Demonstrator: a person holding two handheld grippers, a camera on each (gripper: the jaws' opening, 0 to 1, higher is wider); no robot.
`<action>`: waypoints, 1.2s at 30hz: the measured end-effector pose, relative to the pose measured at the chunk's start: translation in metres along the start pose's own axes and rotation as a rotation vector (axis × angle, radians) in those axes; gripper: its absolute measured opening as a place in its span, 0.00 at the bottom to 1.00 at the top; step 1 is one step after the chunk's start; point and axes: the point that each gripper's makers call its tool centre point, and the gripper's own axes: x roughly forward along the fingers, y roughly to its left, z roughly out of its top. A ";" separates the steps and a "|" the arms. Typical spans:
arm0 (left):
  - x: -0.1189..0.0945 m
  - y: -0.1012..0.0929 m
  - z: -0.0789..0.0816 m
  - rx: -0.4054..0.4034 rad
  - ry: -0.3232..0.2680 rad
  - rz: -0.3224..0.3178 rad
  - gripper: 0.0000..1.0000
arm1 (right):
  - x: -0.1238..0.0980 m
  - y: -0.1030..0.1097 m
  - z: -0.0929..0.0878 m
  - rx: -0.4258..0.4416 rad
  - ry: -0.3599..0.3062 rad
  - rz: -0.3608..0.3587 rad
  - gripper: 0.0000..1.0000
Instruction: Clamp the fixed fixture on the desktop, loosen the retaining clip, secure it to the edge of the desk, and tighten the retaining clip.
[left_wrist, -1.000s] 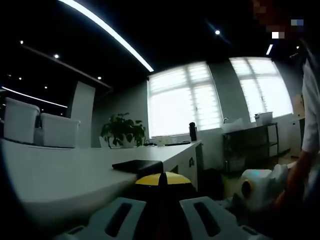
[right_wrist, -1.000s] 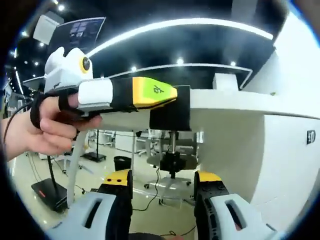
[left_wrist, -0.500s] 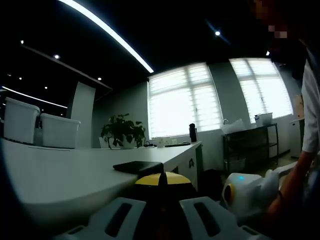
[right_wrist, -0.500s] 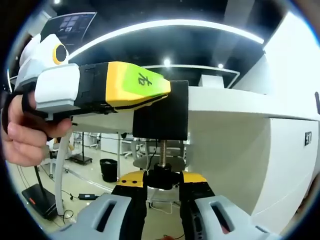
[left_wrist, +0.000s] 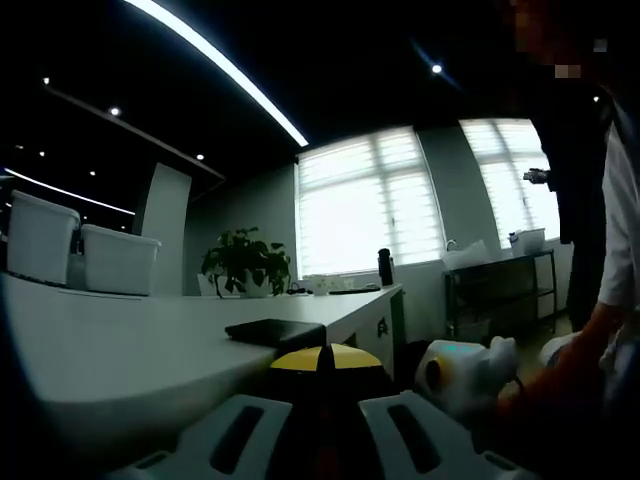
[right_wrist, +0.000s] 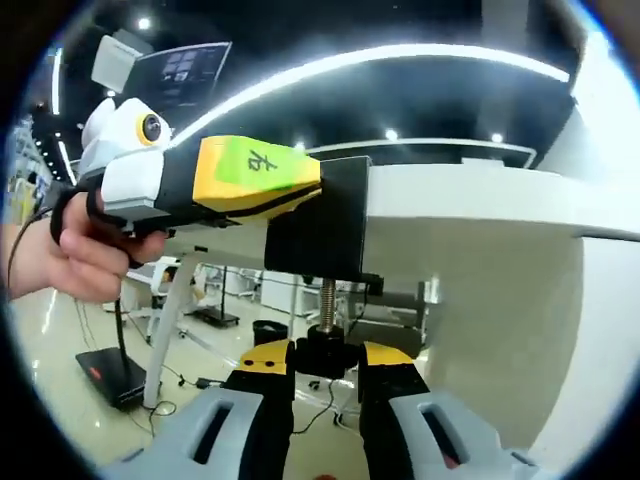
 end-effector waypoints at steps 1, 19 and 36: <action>0.000 0.000 0.000 -0.001 0.000 0.000 0.02 | 0.001 0.001 0.000 -0.011 0.004 0.043 0.23; 0.000 0.000 -0.003 -0.008 0.006 -0.001 0.02 | 0.004 0.012 -0.001 -0.010 0.010 0.290 0.24; 0.000 0.000 -0.004 0.000 0.013 0.000 0.02 | -0.015 0.017 -0.002 0.031 -0.028 -0.341 0.49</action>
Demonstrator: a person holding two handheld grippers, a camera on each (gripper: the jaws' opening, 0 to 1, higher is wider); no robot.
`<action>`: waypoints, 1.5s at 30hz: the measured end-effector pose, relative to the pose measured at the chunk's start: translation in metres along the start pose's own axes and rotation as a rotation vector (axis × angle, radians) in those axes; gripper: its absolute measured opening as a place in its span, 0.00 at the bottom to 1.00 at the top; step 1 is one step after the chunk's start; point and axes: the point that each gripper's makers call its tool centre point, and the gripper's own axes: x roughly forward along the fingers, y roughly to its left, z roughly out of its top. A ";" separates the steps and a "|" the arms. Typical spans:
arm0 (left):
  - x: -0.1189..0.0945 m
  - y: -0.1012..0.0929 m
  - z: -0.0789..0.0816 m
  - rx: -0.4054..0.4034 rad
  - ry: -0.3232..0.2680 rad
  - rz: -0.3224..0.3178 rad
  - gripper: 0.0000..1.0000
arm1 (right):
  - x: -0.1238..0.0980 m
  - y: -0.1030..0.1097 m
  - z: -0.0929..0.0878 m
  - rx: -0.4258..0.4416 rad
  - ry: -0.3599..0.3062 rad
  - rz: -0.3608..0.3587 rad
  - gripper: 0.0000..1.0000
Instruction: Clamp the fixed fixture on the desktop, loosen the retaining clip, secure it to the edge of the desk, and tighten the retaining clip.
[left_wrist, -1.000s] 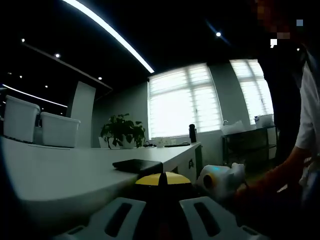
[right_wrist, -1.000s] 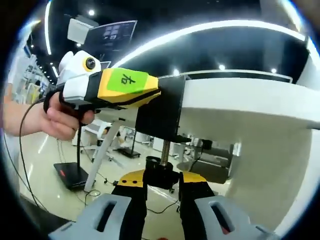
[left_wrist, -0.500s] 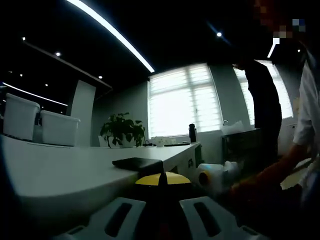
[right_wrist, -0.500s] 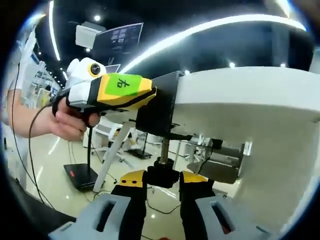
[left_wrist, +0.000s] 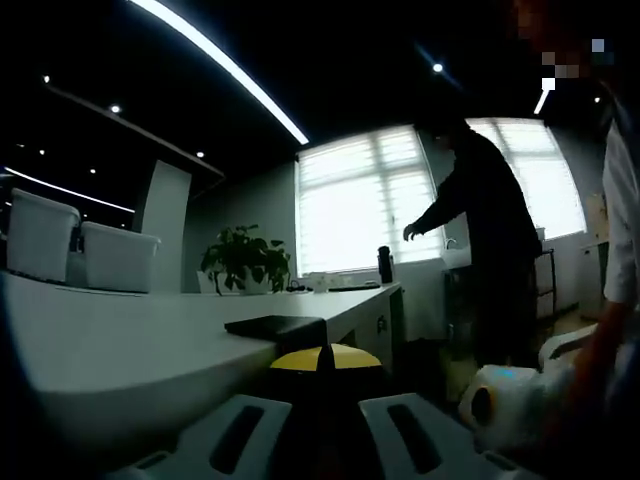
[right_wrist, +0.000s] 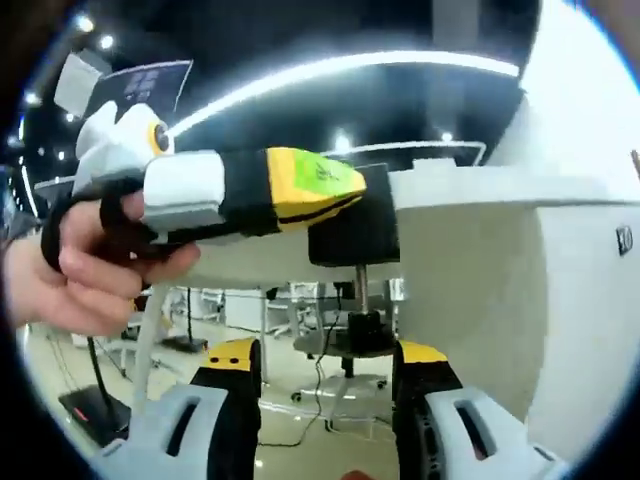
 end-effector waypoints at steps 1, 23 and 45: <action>0.000 0.000 0.000 0.000 0.002 -0.001 0.02 | 0.001 -0.005 0.000 -0.023 0.002 -0.027 0.47; -0.002 0.004 0.005 -0.056 -0.029 -0.003 0.02 | 0.019 -0.014 0.005 -0.015 -0.030 0.097 0.24; -0.004 0.001 0.004 -0.047 -0.039 -0.006 0.02 | 0.024 0.006 0.001 -0.037 0.069 0.726 0.23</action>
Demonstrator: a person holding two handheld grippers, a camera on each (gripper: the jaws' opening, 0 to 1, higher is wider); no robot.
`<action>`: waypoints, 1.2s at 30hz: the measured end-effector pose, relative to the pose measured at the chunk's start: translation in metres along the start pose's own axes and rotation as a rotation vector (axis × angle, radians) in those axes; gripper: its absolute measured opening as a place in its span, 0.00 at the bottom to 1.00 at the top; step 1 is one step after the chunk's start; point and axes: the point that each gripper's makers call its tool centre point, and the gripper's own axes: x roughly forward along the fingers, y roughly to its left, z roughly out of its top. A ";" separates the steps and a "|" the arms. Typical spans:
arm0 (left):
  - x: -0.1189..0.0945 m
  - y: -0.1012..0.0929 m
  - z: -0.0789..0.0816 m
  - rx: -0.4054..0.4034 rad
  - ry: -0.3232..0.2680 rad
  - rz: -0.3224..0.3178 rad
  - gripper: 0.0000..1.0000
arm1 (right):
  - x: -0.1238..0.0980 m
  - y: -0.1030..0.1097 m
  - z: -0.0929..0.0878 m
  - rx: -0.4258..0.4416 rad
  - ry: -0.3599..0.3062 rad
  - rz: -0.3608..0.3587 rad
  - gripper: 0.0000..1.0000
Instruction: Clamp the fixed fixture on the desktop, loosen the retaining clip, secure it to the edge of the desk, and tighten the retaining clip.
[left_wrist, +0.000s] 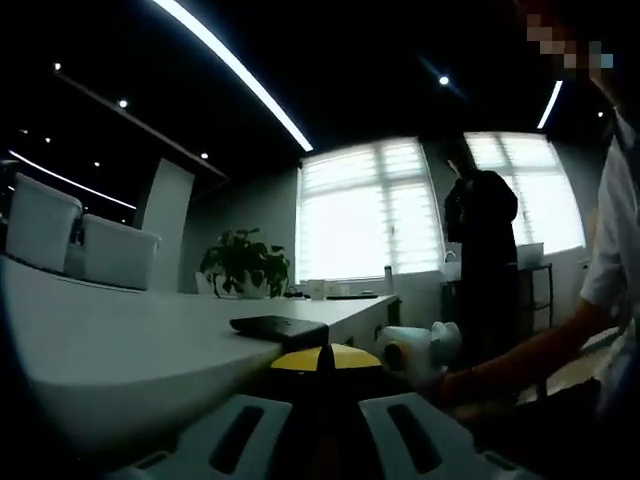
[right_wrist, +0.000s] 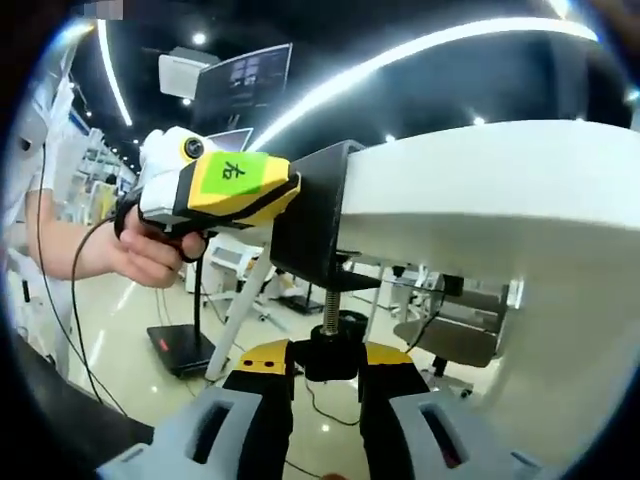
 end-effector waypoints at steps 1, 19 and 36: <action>0.000 0.000 0.000 0.000 0.001 -0.001 0.02 | 0.000 0.001 0.000 -0.004 0.003 0.004 0.23; 0.002 -0.002 -0.006 -0.003 0.009 0.001 0.02 | -0.033 0.009 -0.024 0.062 0.049 -0.396 0.47; 0.001 -0.001 -0.008 -0.006 0.014 -0.003 0.02 | -0.033 -0.009 -0.010 0.025 0.060 -0.673 0.40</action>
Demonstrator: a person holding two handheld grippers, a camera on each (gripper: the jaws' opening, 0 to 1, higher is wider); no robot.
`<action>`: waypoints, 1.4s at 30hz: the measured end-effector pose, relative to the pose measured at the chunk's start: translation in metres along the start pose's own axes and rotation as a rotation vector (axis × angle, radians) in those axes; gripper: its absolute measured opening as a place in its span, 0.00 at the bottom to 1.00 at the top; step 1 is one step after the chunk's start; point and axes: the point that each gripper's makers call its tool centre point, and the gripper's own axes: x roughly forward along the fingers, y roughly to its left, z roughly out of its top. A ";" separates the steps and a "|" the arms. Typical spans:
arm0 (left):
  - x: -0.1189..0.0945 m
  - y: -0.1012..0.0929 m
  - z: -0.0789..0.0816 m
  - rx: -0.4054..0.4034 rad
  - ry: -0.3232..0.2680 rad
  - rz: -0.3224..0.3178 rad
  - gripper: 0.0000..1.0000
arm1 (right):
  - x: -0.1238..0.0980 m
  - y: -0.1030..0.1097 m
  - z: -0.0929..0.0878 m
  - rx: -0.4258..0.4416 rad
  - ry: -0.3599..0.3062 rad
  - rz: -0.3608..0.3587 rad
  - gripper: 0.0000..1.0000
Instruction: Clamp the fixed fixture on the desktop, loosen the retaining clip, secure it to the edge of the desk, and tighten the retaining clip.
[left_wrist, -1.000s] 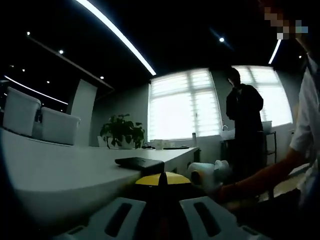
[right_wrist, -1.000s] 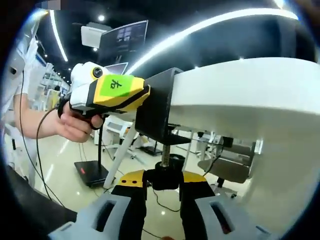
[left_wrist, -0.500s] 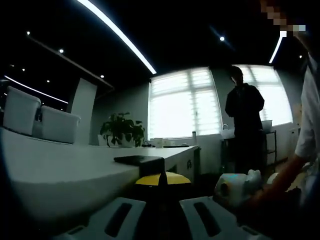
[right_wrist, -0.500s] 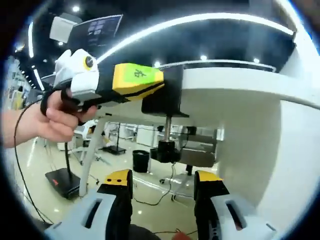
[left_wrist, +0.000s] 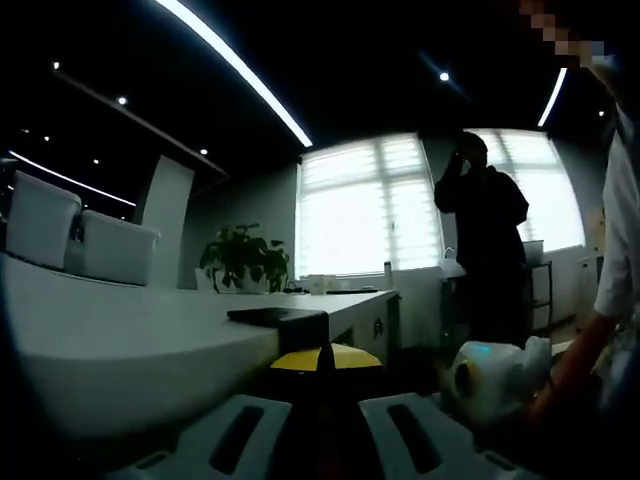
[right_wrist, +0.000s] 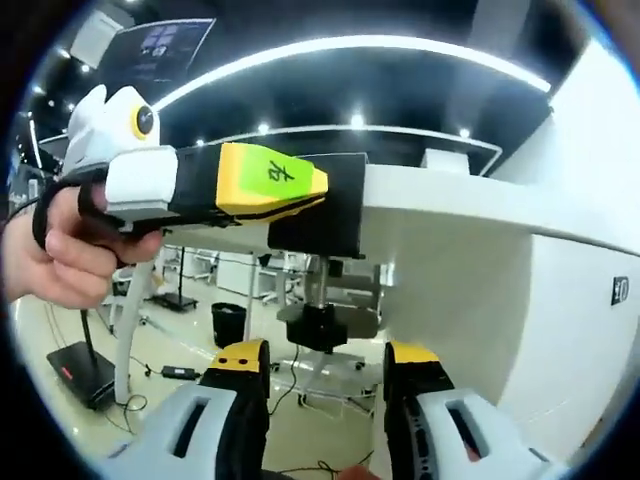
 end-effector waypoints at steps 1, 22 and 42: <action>0.000 0.000 0.000 -0.001 -0.001 -0.001 0.02 | 0.002 0.000 0.001 0.005 -0.007 -0.003 0.38; 0.000 0.000 -0.002 0.009 0.009 0.003 0.02 | 0.012 0.005 0.007 0.037 -0.056 0.104 0.23; -0.001 0.001 0.002 -0.023 -0.013 -0.004 0.02 | 0.024 0.016 0.004 0.026 -0.035 0.637 0.23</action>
